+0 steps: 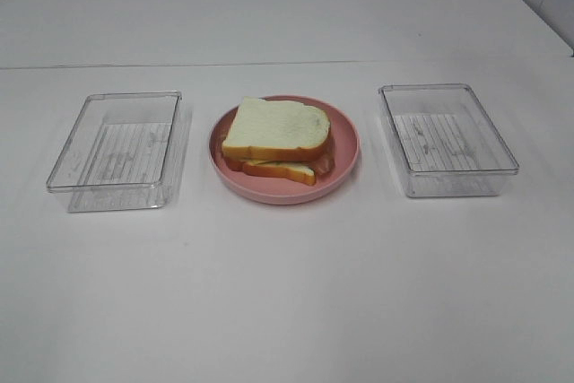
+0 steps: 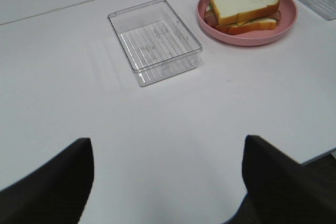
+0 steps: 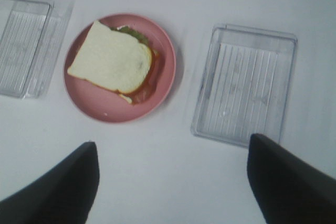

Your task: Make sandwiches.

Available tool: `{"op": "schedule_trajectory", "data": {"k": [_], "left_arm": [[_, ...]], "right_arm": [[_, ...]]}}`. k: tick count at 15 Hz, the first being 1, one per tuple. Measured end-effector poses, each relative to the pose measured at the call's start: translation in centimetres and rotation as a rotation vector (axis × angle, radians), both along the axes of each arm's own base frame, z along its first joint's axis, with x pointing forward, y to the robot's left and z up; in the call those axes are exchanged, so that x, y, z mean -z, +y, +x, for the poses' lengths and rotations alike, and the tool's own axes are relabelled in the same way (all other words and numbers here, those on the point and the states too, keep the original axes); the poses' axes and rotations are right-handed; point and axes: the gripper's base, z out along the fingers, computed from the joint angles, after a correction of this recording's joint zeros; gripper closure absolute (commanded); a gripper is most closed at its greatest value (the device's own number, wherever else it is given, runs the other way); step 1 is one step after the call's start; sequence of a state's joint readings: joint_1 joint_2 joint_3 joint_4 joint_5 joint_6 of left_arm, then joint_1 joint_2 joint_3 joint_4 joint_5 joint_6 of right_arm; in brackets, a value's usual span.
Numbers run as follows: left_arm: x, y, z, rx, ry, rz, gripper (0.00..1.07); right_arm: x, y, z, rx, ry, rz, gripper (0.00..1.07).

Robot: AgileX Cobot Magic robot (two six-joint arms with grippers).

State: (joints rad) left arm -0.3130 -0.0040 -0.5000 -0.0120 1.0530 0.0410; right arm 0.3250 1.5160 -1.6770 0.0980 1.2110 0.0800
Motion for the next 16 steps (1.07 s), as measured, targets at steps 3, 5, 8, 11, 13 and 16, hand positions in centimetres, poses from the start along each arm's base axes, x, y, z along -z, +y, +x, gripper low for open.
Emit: {"op": "schedule_trajectory", "data": {"k": [3,5,8,11,13,16], "left_arm": [[0.0,0.0,0.0,0.0,0.0,0.0,0.32],[0.0,0.0,0.0,0.0,0.0,0.0,0.32],[0.0,0.0,0.0,0.0,0.0,0.0,0.32],[0.0,0.0,0.0,0.0,0.0,0.0,0.32],[0.0,0.0,0.0,0.0,0.0,0.0,0.32],[0.0,0.0,0.0,0.005,-0.002,0.004,0.32]], "right_arm": [[2.5,-2.6,-7.3,-0.001,0.061,-0.043,0.34],[5.0,-4.2,-11.6,-0.023,0.098,-0.077,0.34],[7.7,-6.0,-17.1,-0.067,0.085,-0.096,0.34],[11.2,-8.2,-23.6,-0.126,-0.027,-0.091,0.34],[12.6,-8.8,-25.6,-0.149,-0.106,-0.084,0.34],[13.6,-9.8,-28.7,-0.164,-0.397,-0.029,0.34]]}}
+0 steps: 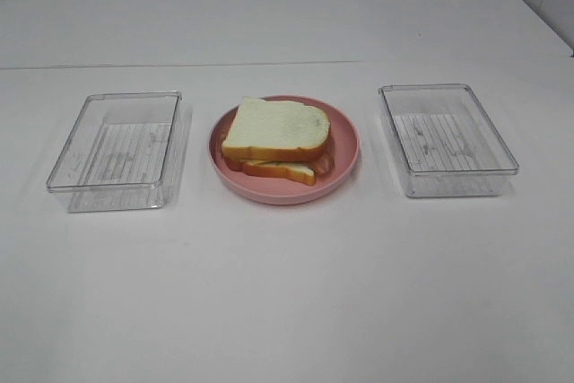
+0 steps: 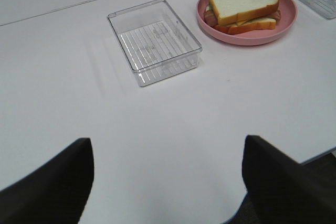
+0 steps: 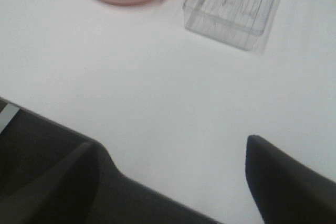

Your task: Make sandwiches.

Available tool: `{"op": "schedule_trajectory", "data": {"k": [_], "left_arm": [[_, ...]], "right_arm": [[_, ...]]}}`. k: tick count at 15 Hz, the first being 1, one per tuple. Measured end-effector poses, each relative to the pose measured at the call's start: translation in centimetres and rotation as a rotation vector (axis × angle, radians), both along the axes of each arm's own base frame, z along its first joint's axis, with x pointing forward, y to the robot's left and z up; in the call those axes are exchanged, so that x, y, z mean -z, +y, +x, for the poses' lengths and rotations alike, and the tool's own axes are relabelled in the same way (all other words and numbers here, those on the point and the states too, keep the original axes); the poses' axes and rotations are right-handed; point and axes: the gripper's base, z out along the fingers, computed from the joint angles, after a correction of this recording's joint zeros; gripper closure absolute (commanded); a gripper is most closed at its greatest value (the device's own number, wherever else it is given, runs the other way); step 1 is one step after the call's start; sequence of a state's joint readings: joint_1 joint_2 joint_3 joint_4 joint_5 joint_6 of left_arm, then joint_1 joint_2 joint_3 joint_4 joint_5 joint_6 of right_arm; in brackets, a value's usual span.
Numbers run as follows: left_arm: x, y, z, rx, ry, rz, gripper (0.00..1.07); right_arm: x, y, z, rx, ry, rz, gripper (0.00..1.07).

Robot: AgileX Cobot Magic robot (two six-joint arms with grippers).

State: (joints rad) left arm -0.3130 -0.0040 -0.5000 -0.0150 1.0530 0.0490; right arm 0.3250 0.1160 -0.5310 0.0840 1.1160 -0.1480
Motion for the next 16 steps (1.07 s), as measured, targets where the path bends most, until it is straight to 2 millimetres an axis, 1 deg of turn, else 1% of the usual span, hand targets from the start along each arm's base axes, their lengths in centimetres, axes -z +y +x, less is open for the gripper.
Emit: {"op": "schedule_trajectory", "data": {"k": [1,4,13,14,16], "left_arm": [[0.0,-0.02,-0.01,0.004,-0.002,0.004,0.32],[-0.01,-0.2,-0.07,0.03,-0.003,0.007,0.32],[-0.01,-0.22,-0.07,0.033,-0.004,0.009,0.32],[-0.01,-0.22,-0.07,0.033,-0.004,0.009,0.32],[-0.01,-0.25,-0.07,-0.012,-0.004,0.01,0.32]], "right_arm": [[0.23,-0.02,-0.21,-0.004,-0.035,0.016,0.34],[0.27,-0.01,-0.23,-0.004,-0.055,0.025,0.34],[0.26,0.01,-0.23,-0.003,-0.056,0.028,0.34],[0.26,0.01,-0.21,0.017,-0.057,0.027,0.34],[0.26,0.04,-0.13,0.123,-0.058,0.024,0.34]]}}
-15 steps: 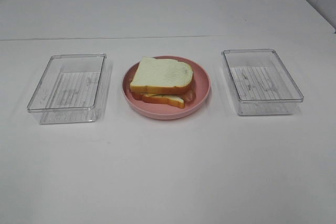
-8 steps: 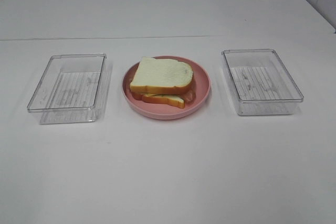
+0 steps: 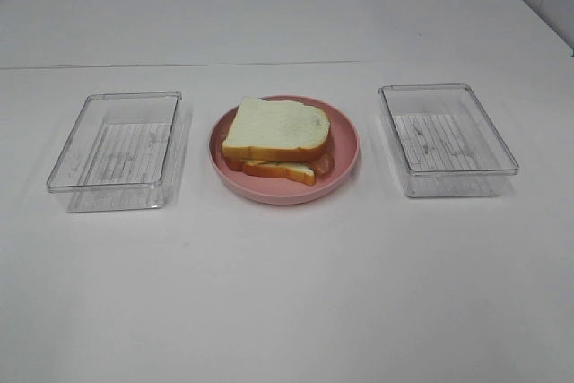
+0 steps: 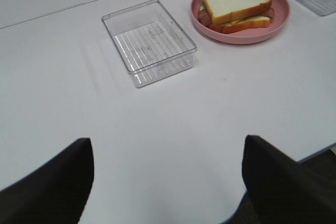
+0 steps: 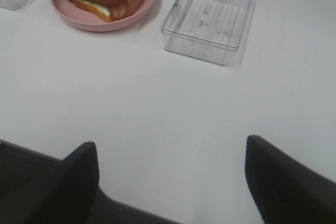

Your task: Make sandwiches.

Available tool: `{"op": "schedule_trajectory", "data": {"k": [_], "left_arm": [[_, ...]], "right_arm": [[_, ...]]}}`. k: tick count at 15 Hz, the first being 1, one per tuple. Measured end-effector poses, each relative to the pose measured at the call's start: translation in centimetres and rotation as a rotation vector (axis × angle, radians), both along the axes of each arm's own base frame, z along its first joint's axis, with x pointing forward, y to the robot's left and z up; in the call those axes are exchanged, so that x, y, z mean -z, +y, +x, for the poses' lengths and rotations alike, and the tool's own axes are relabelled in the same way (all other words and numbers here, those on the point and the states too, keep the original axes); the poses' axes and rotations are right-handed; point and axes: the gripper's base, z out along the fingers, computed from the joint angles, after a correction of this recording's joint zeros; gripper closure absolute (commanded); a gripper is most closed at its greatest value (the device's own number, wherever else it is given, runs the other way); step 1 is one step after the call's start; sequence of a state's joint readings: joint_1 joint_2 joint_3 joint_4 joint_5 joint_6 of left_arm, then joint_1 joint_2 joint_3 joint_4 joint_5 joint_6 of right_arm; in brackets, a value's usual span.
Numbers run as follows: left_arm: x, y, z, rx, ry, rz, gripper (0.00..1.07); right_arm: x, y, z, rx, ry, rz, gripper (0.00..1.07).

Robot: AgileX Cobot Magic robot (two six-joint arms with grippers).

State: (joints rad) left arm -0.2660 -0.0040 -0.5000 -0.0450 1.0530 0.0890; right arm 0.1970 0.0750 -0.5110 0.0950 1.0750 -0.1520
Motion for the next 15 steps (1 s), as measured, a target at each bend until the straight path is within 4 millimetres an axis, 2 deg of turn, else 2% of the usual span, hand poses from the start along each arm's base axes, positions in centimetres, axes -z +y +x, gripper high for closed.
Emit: {"op": "schedule_trajectory", "data": {"k": [5,10,15], "left_arm": [[0.0,-0.2,0.1,-0.283,0.0,0.0,0.32],[0.0,-0.2,0.1,-0.27,0.0,0.0,0.32],[0.0,-0.1,0.1,-0.263,0.0,0.0,0.32]], "right_arm": [[0.0,0.0,0.2,0.235,0.0,0.0,0.34],[0.1,0.1,-1.0,0.236,-0.08,0.006,0.34],[0.1,0.1,-1.0,0.233,-0.082,0.007,0.34]]}}
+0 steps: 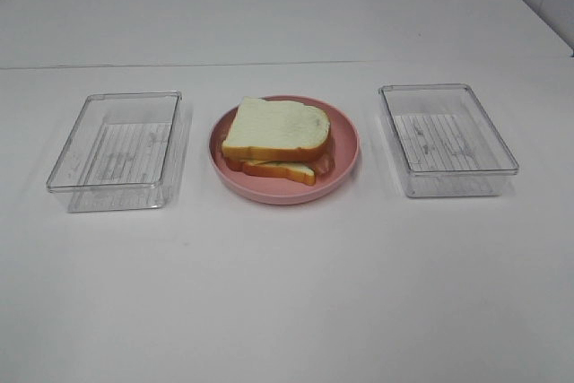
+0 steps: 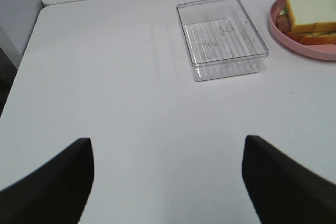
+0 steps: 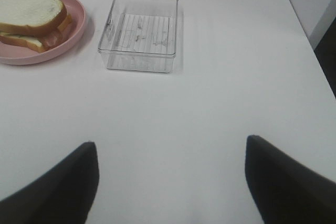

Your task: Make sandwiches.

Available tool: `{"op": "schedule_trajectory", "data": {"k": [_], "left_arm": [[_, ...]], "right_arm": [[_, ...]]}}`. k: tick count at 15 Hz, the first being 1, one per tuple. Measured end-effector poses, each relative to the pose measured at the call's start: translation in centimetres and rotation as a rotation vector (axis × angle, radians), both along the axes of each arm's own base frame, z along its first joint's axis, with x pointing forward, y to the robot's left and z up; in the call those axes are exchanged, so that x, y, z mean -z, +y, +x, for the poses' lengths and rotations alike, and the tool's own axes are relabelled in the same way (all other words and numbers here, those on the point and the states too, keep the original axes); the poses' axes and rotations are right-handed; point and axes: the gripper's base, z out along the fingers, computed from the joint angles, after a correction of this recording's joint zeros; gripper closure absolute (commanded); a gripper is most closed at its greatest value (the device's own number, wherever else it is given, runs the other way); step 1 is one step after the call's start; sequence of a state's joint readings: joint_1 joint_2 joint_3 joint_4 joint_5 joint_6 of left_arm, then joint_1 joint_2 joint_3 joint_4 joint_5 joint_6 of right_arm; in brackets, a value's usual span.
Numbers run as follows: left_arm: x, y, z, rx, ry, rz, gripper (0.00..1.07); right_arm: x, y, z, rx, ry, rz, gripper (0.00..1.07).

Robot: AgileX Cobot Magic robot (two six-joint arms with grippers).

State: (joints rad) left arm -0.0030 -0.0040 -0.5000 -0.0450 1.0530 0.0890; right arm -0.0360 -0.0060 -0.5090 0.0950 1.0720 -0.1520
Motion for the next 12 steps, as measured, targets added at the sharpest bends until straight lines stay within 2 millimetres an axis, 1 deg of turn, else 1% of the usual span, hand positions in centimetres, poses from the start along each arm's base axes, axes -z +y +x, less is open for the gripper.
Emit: {"op": "schedule_trajectory", "data": {"k": [12], "left_arm": [[0.0,0.0,0.0,0.0,0.0,0.0,0.32]], "right_arm": [[0.0,0.02,-0.01,-0.015,0.0,0.003,0.34]]}}
